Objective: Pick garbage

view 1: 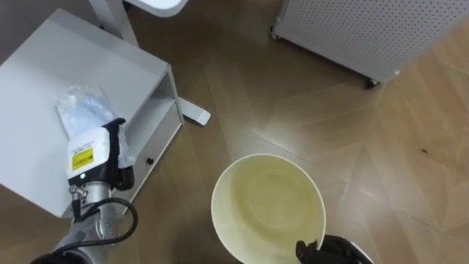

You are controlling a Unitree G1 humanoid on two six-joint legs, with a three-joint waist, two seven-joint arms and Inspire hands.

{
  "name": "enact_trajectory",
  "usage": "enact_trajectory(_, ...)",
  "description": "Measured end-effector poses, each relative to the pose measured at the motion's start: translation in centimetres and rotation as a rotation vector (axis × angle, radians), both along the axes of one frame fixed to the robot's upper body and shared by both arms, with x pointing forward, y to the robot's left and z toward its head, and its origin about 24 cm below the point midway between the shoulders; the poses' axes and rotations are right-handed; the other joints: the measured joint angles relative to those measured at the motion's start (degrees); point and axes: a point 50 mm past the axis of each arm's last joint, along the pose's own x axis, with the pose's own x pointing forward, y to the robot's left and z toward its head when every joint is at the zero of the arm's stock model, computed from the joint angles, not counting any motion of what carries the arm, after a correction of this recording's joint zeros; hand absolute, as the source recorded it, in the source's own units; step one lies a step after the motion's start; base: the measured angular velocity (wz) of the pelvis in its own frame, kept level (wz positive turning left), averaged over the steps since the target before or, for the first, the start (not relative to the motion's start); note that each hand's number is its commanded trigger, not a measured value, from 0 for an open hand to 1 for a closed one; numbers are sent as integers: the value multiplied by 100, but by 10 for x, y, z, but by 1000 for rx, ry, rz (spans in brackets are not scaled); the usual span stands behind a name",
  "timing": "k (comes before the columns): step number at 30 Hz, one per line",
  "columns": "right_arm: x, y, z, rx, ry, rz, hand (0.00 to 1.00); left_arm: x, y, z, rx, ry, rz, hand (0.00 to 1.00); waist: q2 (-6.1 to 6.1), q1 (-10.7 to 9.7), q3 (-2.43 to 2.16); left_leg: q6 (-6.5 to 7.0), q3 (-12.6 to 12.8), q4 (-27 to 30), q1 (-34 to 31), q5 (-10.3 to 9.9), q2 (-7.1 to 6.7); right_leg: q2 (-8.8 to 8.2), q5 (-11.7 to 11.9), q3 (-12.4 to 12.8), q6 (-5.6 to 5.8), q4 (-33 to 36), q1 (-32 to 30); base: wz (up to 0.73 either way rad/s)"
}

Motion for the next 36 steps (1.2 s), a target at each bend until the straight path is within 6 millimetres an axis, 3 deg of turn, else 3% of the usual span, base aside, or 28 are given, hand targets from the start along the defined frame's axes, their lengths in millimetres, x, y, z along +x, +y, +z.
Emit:
enact_trajectory(12, -1, -2, -1, 10, 14, -15, 100, -7, 5, -13, -4, 101, 18, 100, 3, 59, -1, -1, -4, -40, 15, 2, -3, 8, 0, -1, 0, -33, 4, 0)
enact_trajectory(22, -1, -2, -1, 6, 20, -14, 100, -11, 3, -20, 110, 145, -33, 100, 1, 109, -2, -4, 3, -101, 86, 6, -17, -38, 0, -36, 0, -80, 71, 0)
enact_trajectory(28, -4, 2, -5, -8, 53, -22, 100, -26, 4, -35, 95, 166, -28, 100, -1, 148, -2, 3, 66, -290, 438, 11, -41, -83, -6, -76, 10, -227, 384, -1)
enact_trajectory(33, 0, 8, -8, -29, 67, -9, 100, -31, -7, -44, -39, 126, -3, 100, -14, 134, -5, -8, 100, -537, 743, 56, -111, -114, -8, -60, 31, -315, 630, 2)
enact_trajectory(36, 2, 15, -10, -53, 61, 11, 100, -39, -21, -53, -175, 99, -24, 100, -56, 179, -13, 0, 282, -769, 1032, 68, -125, -157, -32, -9, 57, -413, 793, -10)
